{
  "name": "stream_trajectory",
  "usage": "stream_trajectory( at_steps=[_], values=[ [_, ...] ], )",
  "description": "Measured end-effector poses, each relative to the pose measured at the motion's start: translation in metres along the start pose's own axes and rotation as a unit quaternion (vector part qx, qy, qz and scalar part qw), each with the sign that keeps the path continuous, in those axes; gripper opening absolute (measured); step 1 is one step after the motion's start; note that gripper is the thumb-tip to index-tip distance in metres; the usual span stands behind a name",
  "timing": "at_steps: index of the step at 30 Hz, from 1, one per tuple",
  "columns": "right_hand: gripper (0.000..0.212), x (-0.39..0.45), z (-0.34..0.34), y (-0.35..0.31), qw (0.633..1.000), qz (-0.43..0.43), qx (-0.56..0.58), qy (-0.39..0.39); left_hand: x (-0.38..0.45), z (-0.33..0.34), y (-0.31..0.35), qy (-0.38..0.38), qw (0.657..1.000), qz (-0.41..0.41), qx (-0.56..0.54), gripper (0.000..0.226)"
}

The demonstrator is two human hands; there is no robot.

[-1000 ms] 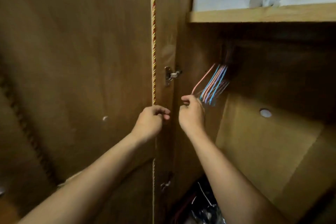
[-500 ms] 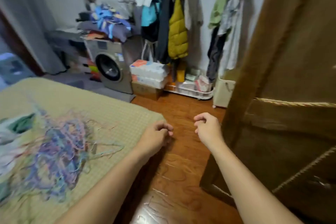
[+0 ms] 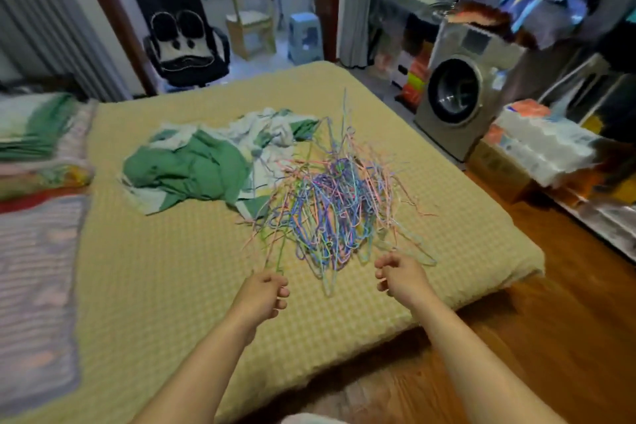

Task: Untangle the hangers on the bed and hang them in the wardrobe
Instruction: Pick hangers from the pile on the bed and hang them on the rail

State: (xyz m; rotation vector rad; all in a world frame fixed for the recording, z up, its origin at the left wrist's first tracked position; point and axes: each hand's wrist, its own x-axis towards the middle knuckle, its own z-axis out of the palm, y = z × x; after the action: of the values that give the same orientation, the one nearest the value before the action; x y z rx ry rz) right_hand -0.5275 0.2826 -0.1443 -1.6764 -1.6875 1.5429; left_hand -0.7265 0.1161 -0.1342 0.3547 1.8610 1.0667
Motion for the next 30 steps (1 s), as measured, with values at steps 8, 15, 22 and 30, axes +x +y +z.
stream_trajectory(
  at_steps=[8, 15, 22, 30],
  values=[
    [0.025, 0.081, 0.067, 0.042, 0.99, 0.1, -0.07, -0.075, 0.065, -0.036, -0.023, 0.03, 0.994, -0.102, 0.001, 0.025],
    [0.018, 0.184, 0.113, 0.109, 0.958, 0.165, -0.161, -0.169, 0.13, -0.03, -0.054, 0.08, 0.982, -0.169, 0.005, 0.019],
    [0.008, 0.285, 0.183, 0.141, 0.953, 0.188, -0.145, -0.189, 0.191, 0.016, -0.122, 0.112, 0.962, -0.247, -0.024, 0.024],
    [0.018, 0.271, 0.188, 0.152, 0.968, 0.104, -0.083, -0.214, 0.234, 0.067, -0.139, 0.05, 0.957, -0.259, -0.118, 0.021]
  ],
)
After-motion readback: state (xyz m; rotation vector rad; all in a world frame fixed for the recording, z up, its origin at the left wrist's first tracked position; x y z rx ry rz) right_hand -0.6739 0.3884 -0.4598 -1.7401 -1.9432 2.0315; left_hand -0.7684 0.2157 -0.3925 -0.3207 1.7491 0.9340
